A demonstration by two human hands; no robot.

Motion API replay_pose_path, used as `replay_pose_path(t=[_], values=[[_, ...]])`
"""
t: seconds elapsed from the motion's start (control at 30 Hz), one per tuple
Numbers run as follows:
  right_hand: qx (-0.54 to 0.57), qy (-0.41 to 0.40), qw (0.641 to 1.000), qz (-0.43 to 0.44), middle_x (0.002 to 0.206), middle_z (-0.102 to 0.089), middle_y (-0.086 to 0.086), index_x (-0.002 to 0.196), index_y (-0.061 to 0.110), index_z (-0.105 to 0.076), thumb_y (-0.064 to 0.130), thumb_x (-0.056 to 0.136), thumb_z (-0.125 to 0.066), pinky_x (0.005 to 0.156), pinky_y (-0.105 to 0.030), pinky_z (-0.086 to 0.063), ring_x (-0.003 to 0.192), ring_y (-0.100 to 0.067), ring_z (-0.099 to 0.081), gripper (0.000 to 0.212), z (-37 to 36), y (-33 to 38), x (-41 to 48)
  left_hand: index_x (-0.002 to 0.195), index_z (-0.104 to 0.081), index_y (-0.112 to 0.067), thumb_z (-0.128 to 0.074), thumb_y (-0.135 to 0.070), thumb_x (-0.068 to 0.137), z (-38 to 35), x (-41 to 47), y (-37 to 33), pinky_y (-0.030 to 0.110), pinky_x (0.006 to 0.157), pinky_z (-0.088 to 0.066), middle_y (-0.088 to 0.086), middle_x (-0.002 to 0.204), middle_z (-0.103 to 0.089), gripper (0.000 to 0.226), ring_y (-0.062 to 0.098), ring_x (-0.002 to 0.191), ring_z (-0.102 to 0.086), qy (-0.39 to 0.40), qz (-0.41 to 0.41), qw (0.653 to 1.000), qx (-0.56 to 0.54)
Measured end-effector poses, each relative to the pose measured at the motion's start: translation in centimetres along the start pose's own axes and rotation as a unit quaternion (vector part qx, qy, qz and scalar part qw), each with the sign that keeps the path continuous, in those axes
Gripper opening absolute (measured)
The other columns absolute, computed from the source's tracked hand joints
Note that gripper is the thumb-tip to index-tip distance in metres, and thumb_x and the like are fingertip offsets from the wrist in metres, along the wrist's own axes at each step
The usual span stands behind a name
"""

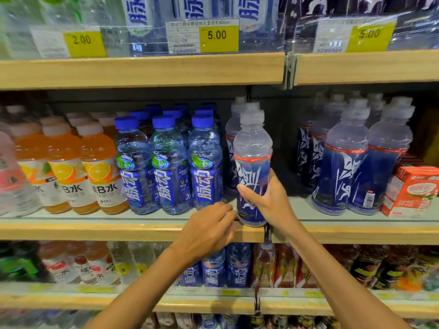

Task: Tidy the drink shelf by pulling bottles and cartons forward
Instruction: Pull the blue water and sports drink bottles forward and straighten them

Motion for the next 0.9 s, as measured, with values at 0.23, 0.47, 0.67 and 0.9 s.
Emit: replay_pose_path(t=[0.23,0.47,0.67,0.9], values=[[-0.010,0.005,1.000,-0.017,0.100,-0.068,0.002,0.105,0.019,-0.057,0.033,0.082,-0.072,0.070,-0.009,-0.048,0.088,0.002,-0.066,0.031,-1.3,-1.4,2.4,0.096,-0.072,-0.001,-0.049,-0.022,0.090,-2.1,-1.5,0.9,0.033,0.072,-0.056,0.013,0.096,-0.070,0.032,0.026,0.085,-0.068,0.055,-0.104,0.991,0.058],[-0.014,0.005,0.999,-0.033,0.107,-0.061,0.003,0.109,0.029,-0.044,0.034,0.080,-0.074,0.066,-0.006,-0.047,0.092,0.003,-0.063,0.042,-1.8,-2.2,4.2,0.106,-0.060,-0.001,-0.049,-0.023,0.091,-2.5,-2.0,1.1,0.033,0.074,-0.055,0.013,0.099,-0.069,0.029,0.026,0.089,-0.066,0.041,-0.105,0.992,0.054],[-0.059,-0.025,0.996,-0.056,0.132,-0.048,-0.015,0.132,0.006,-0.036,0.034,0.073,-0.080,0.099,-0.043,-0.046,0.120,-0.029,-0.050,0.078,-3.1,-2.3,7.0,0.108,-0.051,-0.003,-0.049,-0.025,0.092,-2.5,-2.1,1.0,0.034,0.073,-0.055,0.012,0.098,-0.068,0.028,0.025,0.088,-0.065,0.035,-0.100,0.993,0.050],[-0.072,-0.010,0.995,-0.069,0.126,-0.057,-0.013,0.129,0.005,-0.039,0.031,0.079,-0.077,0.092,-0.035,-0.049,0.113,-0.026,-0.058,0.068,-2.3,-1.8,6.2,0.104,-0.061,-0.002,-0.050,-0.026,0.091,-2.3,-1.9,1.0,0.034,0.072,-0.055,0.012,0.098,-0.068,0.029,0.025,0.086,-0.065,0.055,-0.075,0.995,0.032]])
Point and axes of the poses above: each hand's wrist, its own x-axis towards the middle knuckle, its own z-axis out of the back of the hand, y = z × x, the point moved 2 cm from there along x, towards the middle knuckle
